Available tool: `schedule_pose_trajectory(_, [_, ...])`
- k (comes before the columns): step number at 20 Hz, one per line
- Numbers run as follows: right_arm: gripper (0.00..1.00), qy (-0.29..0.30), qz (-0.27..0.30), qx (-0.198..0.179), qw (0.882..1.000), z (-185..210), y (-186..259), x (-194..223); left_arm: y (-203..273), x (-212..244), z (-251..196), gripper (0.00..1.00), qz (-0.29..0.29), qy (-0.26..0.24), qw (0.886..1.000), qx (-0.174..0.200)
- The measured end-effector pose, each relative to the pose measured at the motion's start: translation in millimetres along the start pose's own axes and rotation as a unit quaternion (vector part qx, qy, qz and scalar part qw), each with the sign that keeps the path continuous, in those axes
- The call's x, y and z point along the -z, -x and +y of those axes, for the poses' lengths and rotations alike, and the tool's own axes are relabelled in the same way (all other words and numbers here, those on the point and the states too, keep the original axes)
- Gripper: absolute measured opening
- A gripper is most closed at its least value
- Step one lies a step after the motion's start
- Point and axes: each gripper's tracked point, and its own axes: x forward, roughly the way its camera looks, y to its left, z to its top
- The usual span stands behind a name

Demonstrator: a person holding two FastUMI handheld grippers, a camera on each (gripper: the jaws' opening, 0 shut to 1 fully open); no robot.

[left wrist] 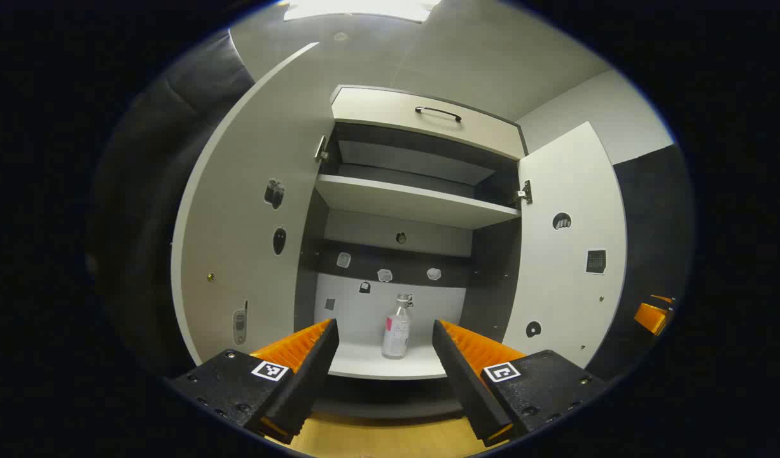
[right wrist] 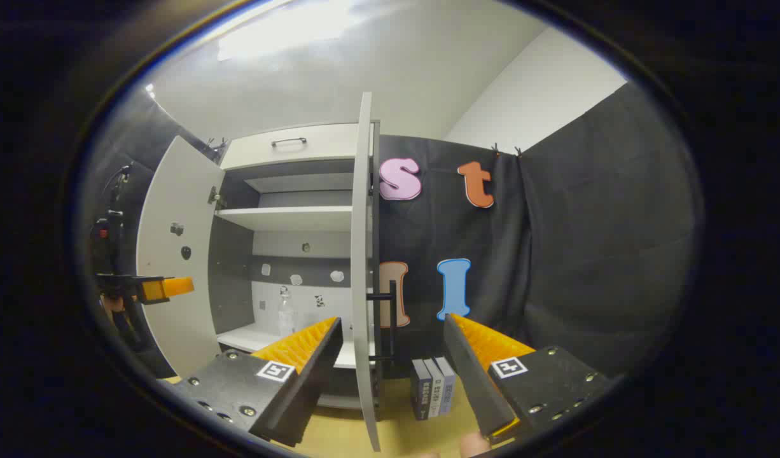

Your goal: Grasp the bottle in the cabinet with the left hand and place it on the coaster, then close the right door with the right hand and the left door with the left hand.

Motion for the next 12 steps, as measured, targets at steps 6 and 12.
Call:
schedule_pose_trajectory(6, [0.96,-0.011,-0.013,-0.017,1.000,7,-9,-5,9,-11,1,0.91,-0.008,-0.020,1.000,-0.022])
schedule_pose_trajectory(12, [0.96,-0.012,-0.010,-0.027,0.999,11,-16,-3,21,-10,8,0.95,-0.002,-0.030,0.999,-0.045])
